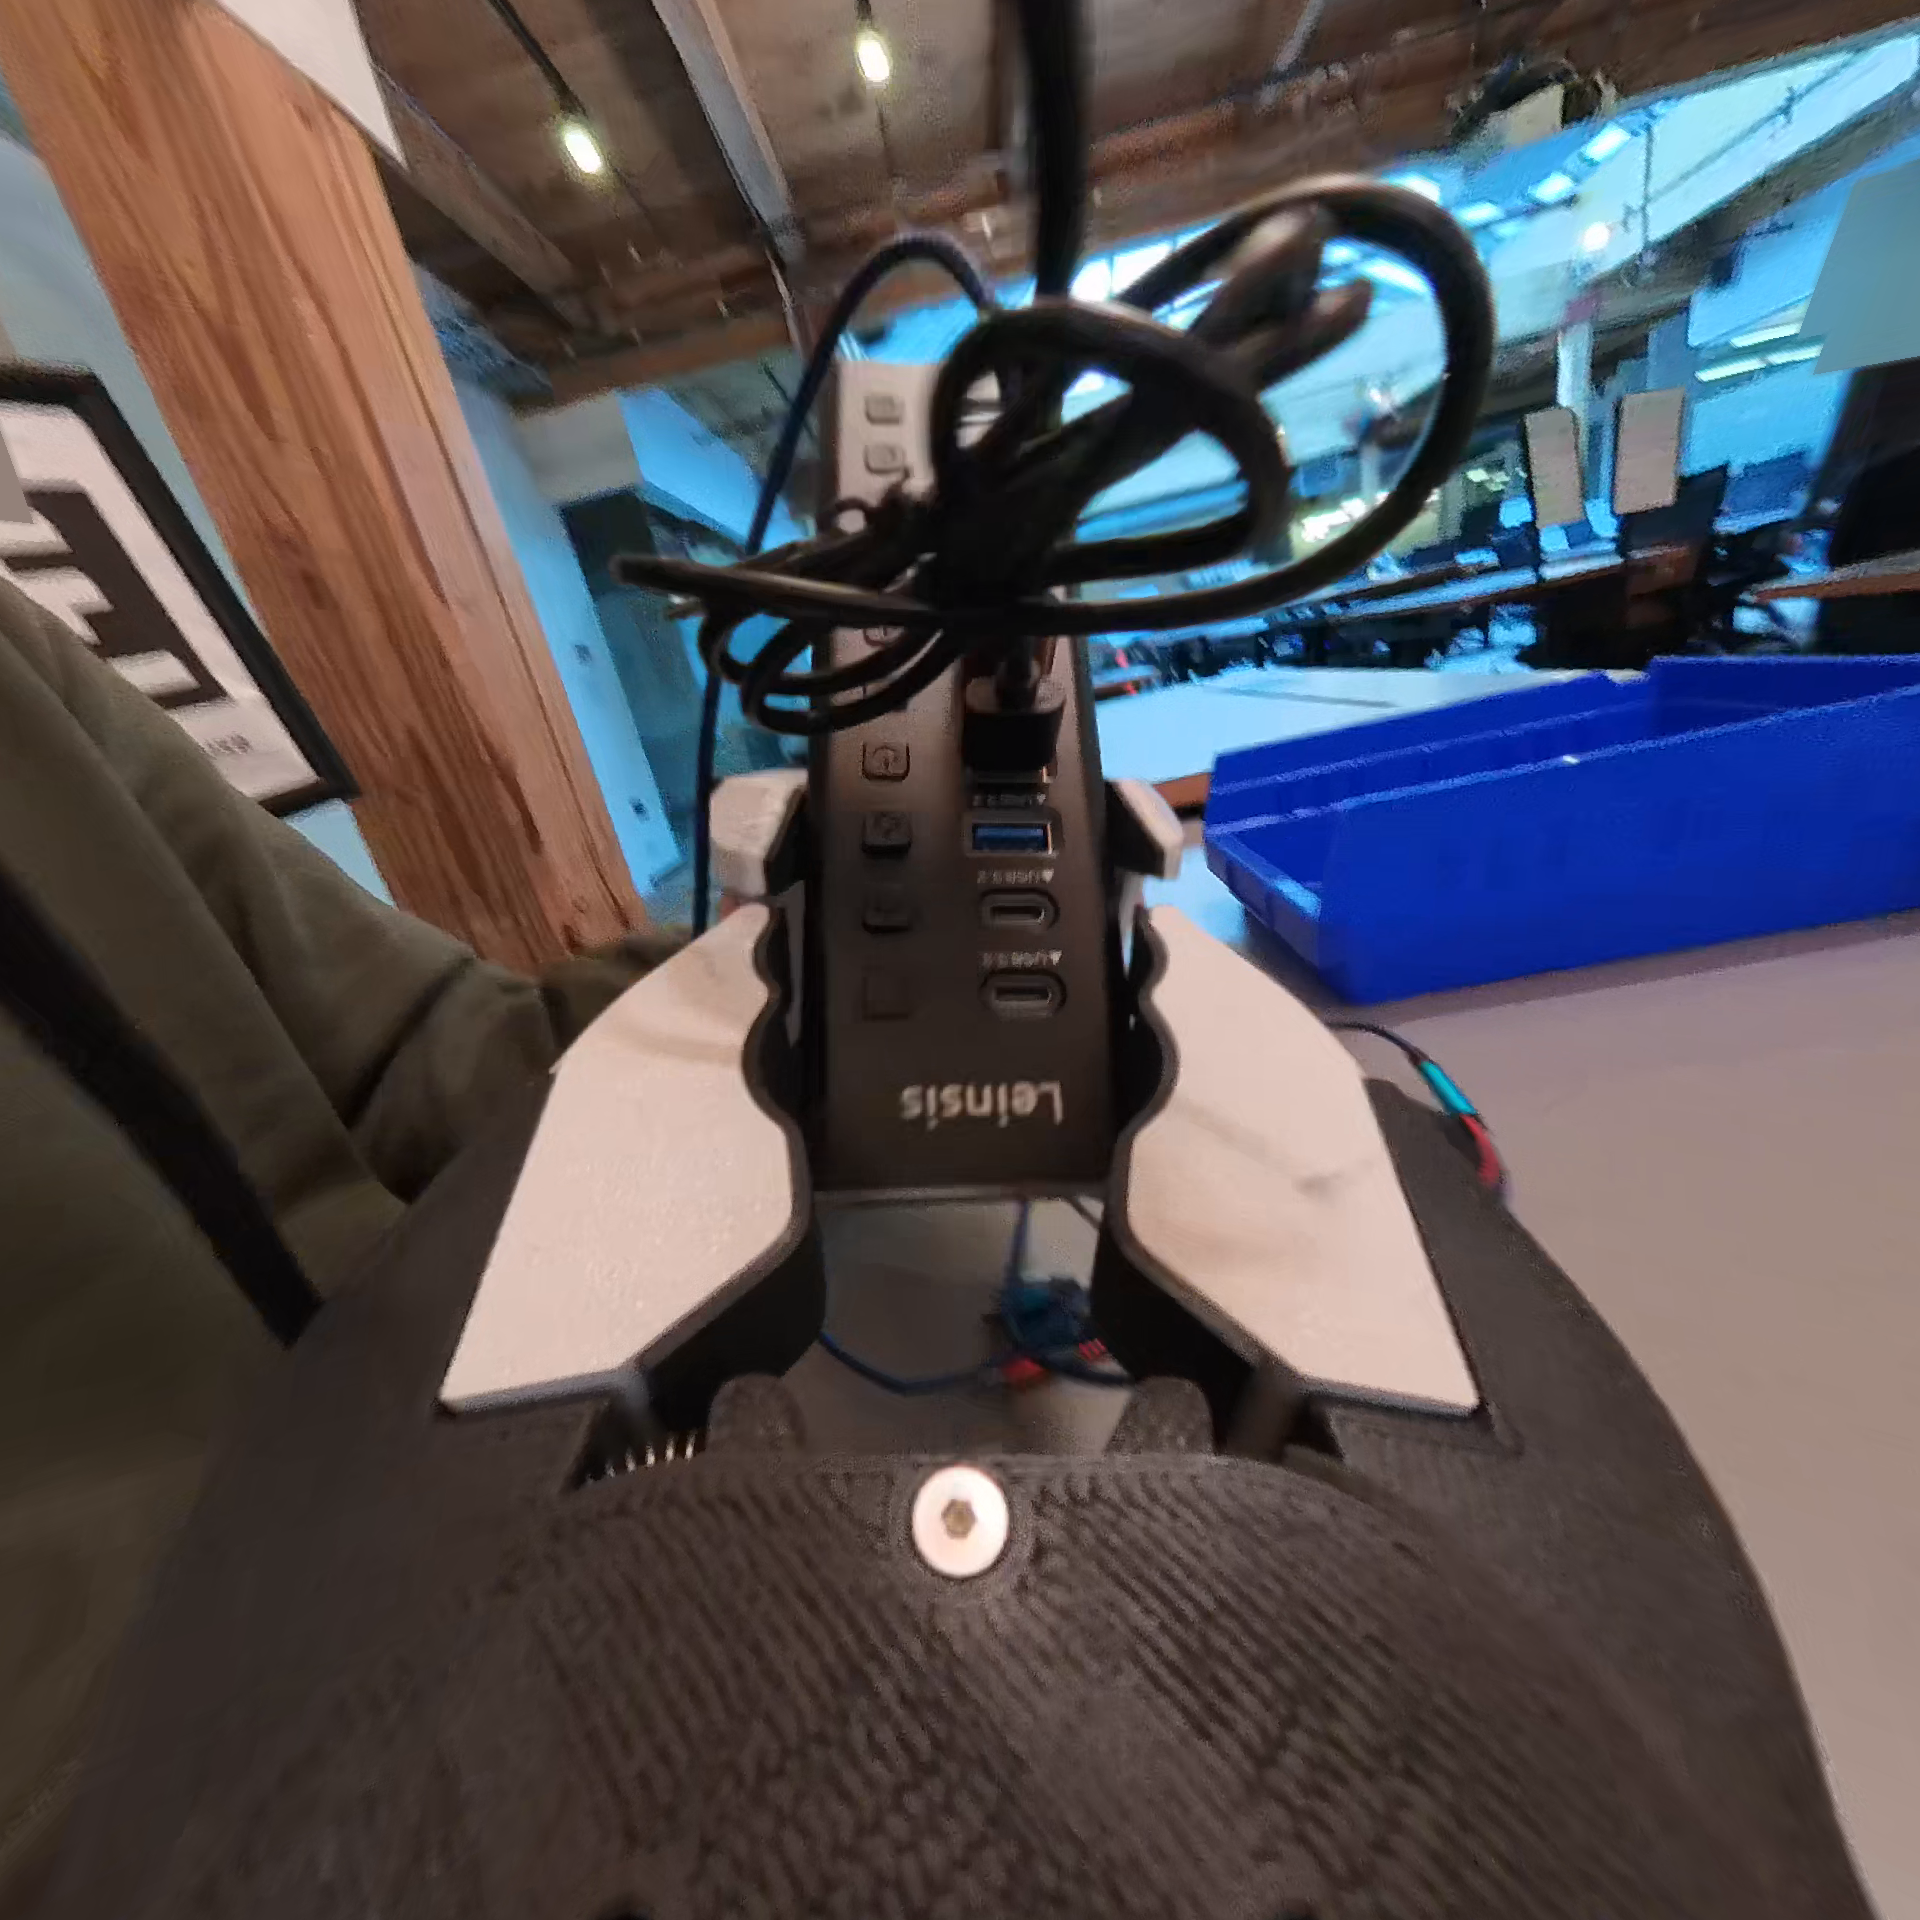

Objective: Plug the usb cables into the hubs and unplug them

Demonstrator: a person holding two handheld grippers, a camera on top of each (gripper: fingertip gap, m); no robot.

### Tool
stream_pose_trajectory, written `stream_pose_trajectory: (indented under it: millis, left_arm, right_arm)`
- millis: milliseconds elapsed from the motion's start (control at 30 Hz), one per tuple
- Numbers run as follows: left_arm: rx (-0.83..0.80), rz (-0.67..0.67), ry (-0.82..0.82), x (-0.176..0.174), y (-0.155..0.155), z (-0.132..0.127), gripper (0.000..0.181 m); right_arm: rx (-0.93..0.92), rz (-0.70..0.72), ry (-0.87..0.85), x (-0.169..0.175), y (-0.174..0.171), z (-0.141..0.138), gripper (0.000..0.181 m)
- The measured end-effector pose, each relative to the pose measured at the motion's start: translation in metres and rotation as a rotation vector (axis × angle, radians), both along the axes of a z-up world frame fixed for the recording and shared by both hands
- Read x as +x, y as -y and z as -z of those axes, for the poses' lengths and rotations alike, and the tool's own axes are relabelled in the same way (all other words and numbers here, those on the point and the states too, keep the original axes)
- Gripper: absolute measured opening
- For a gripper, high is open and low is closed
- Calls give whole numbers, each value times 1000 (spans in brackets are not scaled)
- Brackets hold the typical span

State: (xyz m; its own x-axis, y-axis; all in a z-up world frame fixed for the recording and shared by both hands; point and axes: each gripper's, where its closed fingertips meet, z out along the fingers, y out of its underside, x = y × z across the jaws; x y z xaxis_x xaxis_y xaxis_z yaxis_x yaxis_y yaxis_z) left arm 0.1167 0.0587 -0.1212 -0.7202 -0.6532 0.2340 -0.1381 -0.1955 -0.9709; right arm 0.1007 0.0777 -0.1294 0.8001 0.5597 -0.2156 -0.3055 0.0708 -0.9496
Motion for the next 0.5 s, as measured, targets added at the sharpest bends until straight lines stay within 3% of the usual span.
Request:
stream_pose_trajectory:
  millis: [67, 167, 267, 400, 500]
  left_arm:
    - [48, -56, -15, 4, -13, 4, 60]
    - [145, -144, -51, 4, -44, 13, 60]
    - [229, -177, -63, -1, -65, 23, 59]
    - [272, -88, -60, -6, -54, 34, 59]
    - [326, -15, -55, -7, -37, 45, 59]
  right_arm:
    - [-81, 29, 106, 12, 4, 11, 73]
    - [-242, 192, 255, 66, 23, 27, 83]
    - [-252, 355, 188, 117, 53, 3, 76]
    - [-133, 302, 204, 93, 63, -45, 63]
    - [-192, 235, 360, 64, 36, -44, 58]
